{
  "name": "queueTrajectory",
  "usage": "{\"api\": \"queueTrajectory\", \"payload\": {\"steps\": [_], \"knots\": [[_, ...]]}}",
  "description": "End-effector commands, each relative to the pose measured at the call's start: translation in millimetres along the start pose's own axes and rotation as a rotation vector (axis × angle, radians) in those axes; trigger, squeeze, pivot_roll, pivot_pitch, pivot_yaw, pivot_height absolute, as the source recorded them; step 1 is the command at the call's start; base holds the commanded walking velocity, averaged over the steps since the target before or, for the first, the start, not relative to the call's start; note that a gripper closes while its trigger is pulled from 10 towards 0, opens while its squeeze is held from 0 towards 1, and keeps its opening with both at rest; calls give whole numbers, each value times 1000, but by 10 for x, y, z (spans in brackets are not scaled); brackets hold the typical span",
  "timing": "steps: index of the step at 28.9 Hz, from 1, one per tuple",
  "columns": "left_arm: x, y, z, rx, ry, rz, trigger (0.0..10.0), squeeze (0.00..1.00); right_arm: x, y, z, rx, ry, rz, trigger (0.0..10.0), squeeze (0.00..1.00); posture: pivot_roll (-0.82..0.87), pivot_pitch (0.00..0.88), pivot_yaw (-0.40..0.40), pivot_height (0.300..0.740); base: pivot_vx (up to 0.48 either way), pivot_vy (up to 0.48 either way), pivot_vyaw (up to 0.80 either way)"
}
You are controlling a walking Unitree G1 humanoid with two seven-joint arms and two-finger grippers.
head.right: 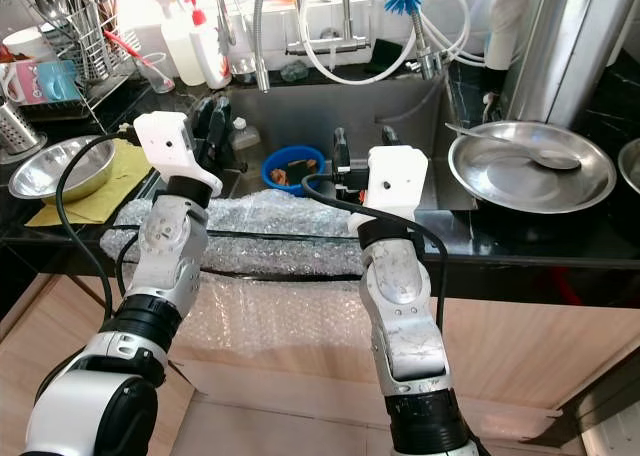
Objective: Kitchen organization
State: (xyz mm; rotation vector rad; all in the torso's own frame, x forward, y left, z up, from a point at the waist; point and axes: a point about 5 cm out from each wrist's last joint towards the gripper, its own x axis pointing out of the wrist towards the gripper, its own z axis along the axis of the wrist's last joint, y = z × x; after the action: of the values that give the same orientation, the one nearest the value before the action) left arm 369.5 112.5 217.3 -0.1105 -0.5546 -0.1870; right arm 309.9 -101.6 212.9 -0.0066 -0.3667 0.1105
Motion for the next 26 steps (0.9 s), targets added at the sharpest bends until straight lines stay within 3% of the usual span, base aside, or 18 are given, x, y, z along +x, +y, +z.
{"api": "queueTrajectory", "payload": {"steps": [1, 2, 3, 5, 6, 14, 17, 19, 24, 26], "knots": [[3, 70, 36, 26, -2, 11, 10000, 0, 34, 31, 33, 8, -16, 10, 10000, 0, -90, 0, 154, 740, 0, 0, 0], [-30, 99, 17, 37, 11, 14, 10000, 0, 37, 24, 18, 8, -15, 9, 10000, 0, -86, 0, 155, 740, 0, 0, 0], [-138, 248, -37, 58, 42, 51, 10000, 0, 16, 0, -27, -15, -13, 6, 10000, 0, -73, 0, 152, 740, 0, 0, 0], [-200, 337, -62, 68, 56, 76, 10000, 0, 0, -14, -55, -31, -13, 5, 10000, 0, -74, 0, 153, 740, 0, 0, 0], [-284, 465, -73, 90, 69, 112, 10000, 0, -32, -35, -79, -64, -22, 9, 10000, 0, -70, 0, 148, 740, 0, 0, 0], [-427, 705, -37, 156, 86, 190, 10000, 0, -129, -121, -91, -143, -43, 11, 10000, 0, -69, 0, 138, 740, 0, 0, 0], [-544, 850, -35, 189, 109, 223, 10000, 0, -255, -214, -104, -157, -39, -14, 10000, 0, -67, 0, 136, 740, 0, 0, 0], [-826, 1123, -10, 249, 159, 294, 10000, 0, -508, -421, -102, -211, -21, -111, 10000, 0, -59, 0, 134, 740, 0, 0, 0], [-1037, 1266, -3, 298, 199, 337, 10000, 0, -725, -599, -123, -268, 16, -219, 10000, 0, -57, 0, 133, 740, 0, 0, 0], [-1248, 1381, -12, 327, 243, 380, 10000, 0, -927, -742, -145, -313, 64, -300, 10000, 0, -56, 0, 134, 740, 0, 0, 0]]}}
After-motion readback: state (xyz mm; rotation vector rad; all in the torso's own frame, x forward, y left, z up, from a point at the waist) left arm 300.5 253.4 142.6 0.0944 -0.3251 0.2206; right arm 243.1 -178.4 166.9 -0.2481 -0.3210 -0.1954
